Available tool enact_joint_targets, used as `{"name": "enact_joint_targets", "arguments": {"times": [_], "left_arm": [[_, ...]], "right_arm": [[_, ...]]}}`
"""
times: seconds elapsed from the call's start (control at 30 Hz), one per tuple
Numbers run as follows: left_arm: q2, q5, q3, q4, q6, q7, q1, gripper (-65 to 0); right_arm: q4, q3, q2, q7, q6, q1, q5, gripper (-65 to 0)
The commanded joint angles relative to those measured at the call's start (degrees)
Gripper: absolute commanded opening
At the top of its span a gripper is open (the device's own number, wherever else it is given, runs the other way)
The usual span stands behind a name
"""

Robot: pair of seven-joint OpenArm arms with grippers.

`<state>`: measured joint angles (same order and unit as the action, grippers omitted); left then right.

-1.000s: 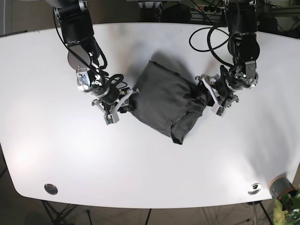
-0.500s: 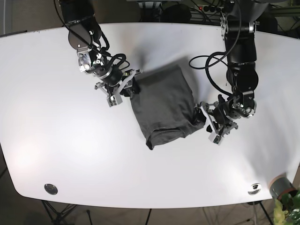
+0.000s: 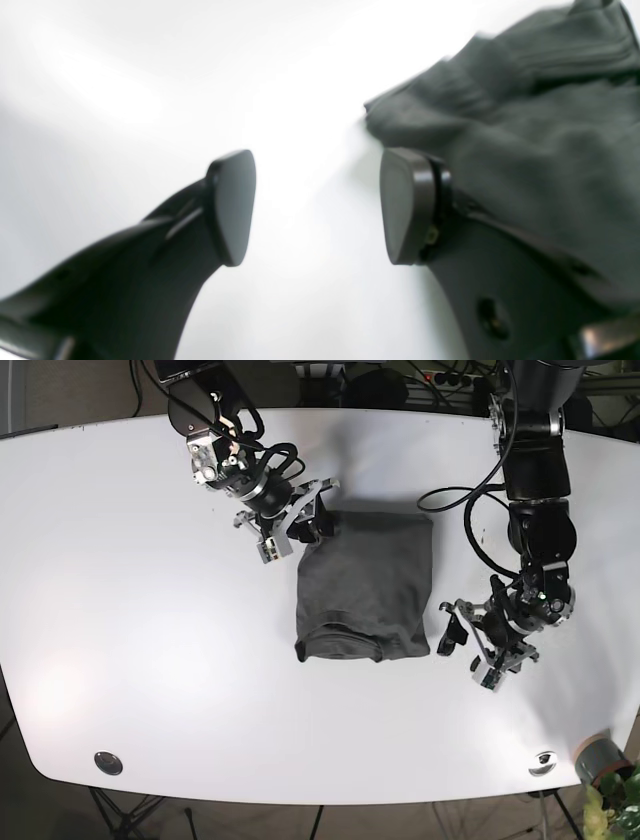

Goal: Fold the T-shirt properly
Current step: 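Grasp the folded grey shirt's collar end with the left gripper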

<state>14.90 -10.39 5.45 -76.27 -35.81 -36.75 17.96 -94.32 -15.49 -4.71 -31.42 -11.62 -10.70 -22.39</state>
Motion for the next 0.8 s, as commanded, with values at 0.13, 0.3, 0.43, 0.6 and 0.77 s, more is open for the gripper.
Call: {"name": "enact_joint_targets", "arguments": {"times": [0.13, 0.3, 0.43, 0.6, 0.77], "left_arm": [[-3.86, -1.08, -3.65, -12.13, 10.63, 1.9, -3.67, -27.8], [-5.09, -1.08, -9.8, -19.33, 18.98, 1.9, -7.71, -24.7], [-7.2, -1.08, -16.93, -22.68, 30.58, 3.39, -10.35, -13.3], [-7.29, 2.17, -24.93, -23.64, 44.03, 11.74, -14.66, -5.3], [-7.55, 9.21, -31.17, -20.74, 51.15, 19.04, -18.35, -2.5]], "right_arm": [[-6.29, 0.23, -3.25, -1.42, -0.38, 0.19, -0.42, -47.7], [-8.05, 0.23, -4.21, -1.77, -0.38, 0.02, -0.42, -47.7], [-8.14, 1.82, -4.21, -1.77, -0.38, 0.11, -0.42, -47.7], [-7.96, 4.98, -4.04, -1.77, -0.38, -0.51, -0.42, -47.7], [-8.14, 6.91, -4.12, -1.77, -0.47, -0.77, -0.51, -47.7]]}}
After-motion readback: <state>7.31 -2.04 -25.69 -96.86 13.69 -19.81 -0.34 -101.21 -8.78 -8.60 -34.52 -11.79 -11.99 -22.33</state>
